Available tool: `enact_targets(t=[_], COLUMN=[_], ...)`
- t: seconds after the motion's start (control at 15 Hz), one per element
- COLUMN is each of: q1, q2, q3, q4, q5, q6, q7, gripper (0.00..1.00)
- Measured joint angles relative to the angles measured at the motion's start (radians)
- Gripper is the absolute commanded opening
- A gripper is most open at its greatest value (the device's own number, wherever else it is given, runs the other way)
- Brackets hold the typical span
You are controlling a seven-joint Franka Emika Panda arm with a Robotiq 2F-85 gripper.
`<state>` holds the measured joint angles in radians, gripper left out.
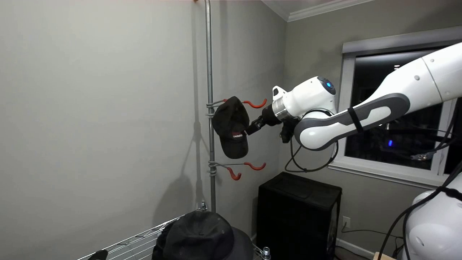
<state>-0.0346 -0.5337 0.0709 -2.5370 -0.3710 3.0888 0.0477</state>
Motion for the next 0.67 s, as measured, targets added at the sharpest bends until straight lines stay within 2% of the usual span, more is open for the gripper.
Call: enact_targets(t=[0.2,0.47,0.67], q1=[0.068,0.26,0.354], q2=[0.059,0.115,0.111], q3=[-0.076,-0.242,-0.337], q4=[0.036,0.08,0.094], q5=[0.037,0.037,0.036], q6=[0.027,0.029,0.029], q7=[-0.081,-0.185,-0.268], gripper=[1.0,1.0,1.0])
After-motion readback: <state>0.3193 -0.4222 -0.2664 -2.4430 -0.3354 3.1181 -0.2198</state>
